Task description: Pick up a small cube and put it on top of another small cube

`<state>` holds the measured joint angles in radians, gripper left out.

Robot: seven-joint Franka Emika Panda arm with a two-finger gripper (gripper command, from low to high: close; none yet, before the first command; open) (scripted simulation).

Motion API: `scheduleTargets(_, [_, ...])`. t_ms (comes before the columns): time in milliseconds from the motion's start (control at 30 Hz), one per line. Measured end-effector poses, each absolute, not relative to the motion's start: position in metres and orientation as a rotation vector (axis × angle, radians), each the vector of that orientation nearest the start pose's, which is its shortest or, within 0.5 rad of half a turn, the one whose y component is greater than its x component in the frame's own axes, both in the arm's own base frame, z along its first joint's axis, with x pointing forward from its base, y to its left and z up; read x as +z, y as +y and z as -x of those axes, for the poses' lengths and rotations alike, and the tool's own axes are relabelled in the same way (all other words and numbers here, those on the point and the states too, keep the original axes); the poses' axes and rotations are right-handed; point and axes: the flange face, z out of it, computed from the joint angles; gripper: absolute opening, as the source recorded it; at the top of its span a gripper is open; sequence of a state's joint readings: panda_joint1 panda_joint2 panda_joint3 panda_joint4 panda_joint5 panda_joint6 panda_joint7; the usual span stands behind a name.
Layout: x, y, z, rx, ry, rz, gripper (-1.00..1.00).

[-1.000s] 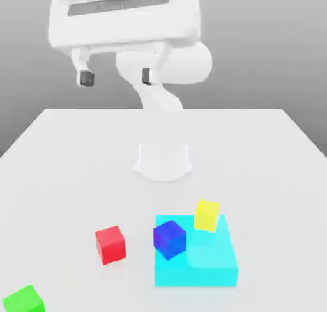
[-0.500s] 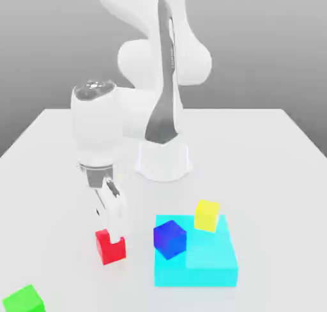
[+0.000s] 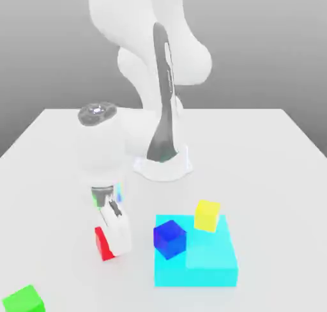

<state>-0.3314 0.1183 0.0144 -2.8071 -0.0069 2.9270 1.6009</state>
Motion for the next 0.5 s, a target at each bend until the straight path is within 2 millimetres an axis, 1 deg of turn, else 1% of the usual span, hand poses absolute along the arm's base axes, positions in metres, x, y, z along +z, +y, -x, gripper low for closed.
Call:
scheduleTargets(67, [0.191,-0.111,-0.353,-0.002,2.550,1.833,-1.00])
scheduleTargets(100, [0.202,-0.103,-0.358,-0.001,2.510,1.886,-1.00])
scheduleTargets(233, [0.249,-0.051,-0.382,0.000,2.255,2.179,-1.00])
scheduleTargets(333, [0.286,-0.006,-0.390,0.000,2.028,2.395,-1.00])
scheduleTargets(367, [0.288,0.003,-0.391,-0.001,1.981,2.436,-1.00])
scheduleTargets(400, [0.283,0.007,-0.392,-0.002,1.958,2.456,-1.00])
scheduleTargets(500, [0.254,0.011,-0.392,-0.003,1.937,2.475,-1.00])
